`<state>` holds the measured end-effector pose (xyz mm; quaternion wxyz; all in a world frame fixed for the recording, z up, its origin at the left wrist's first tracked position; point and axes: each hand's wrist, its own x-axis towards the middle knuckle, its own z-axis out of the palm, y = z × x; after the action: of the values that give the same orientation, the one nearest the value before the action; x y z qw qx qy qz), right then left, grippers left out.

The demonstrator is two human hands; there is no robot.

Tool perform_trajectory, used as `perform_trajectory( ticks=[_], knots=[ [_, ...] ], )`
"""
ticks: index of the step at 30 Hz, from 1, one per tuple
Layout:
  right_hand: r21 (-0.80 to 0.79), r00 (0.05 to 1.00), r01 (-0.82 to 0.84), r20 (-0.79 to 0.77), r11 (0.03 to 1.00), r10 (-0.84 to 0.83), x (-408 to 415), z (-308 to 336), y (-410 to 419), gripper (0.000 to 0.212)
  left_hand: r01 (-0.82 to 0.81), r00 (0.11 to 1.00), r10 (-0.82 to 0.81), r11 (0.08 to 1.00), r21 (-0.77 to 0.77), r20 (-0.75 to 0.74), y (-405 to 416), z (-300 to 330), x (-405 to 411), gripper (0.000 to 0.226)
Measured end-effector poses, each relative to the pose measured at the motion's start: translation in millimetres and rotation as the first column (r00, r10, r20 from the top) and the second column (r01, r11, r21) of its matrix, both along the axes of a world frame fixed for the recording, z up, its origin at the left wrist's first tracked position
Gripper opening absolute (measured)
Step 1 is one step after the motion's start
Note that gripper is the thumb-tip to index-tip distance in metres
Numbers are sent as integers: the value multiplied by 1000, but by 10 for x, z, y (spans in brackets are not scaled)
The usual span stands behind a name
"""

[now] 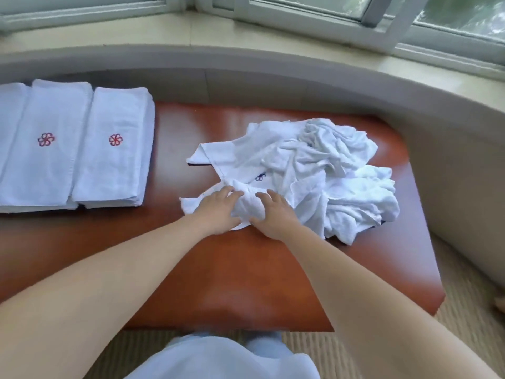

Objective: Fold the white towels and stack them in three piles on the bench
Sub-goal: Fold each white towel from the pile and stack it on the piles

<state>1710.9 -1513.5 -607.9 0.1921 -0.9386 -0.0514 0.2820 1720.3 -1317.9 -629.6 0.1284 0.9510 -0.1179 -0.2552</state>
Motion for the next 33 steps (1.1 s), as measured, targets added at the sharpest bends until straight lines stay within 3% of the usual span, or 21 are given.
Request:
perform_trajectory(
  ticks=[4, 7, 11, 14, 17, 19, 22, 26, 28, 33],
  knots=[
    [-21, 994, -91, -56, 996, 89, 214, -199, -471, 74, -306, 940, 283, 947, -99, -192, -371, -150, -32, 75],
    [-7, 986, -134, -105, 991, 133, 348, -294, -701, 71, -440, 874, 400, 892, -100, -277, -590, -242, -29, 76],
    [-123, 970, -230, 48, 965, 237, 525, -388, -839, 66, -589, 783, 520, 796, -141, -341, -791, -344, 39, 79],
    [-214, 938, -289, 133, 933, 321, 608, -488, -909, 63, -730, 662, 616, 659, -182, -426, -914, -399, 119, 76],
    [-297, 901, -362, 131, 883, 413, 674, -605, -945, 50, -817, 572, 701, 537, -212, -426, -1037, -483, 190, 59],
    [-322, 896, -381, 101, 867, 431, 700, -672, -968, 39, -837, 546, 730, 498, -229, -411, -1097, -544, 233, 41],
    [-299, 903, -395, 47, 869, 427, 705, -713, -1015, 39, -865, 501, 753, 440, -240, -426, -1129, -564, 256, 20],
    [-150, 955, -294, -6, 944, 297, 697, -581, -1036, 33, -901, 433, 763, 359, -243, -479, -1113, -503, 200, 24],
    [-90, 981, -191, -39, 977, 188, 727, -474, -1023, 21, -923, 379, 751, 260, -284, -541, -1091, -436, 179, 22],
    [187, 988, 150, -6, 971, -152, 766, 71, -971, 22, -921, 297, 701, 31, -389, -649, -892, 46, 89, 12]
  ],
)
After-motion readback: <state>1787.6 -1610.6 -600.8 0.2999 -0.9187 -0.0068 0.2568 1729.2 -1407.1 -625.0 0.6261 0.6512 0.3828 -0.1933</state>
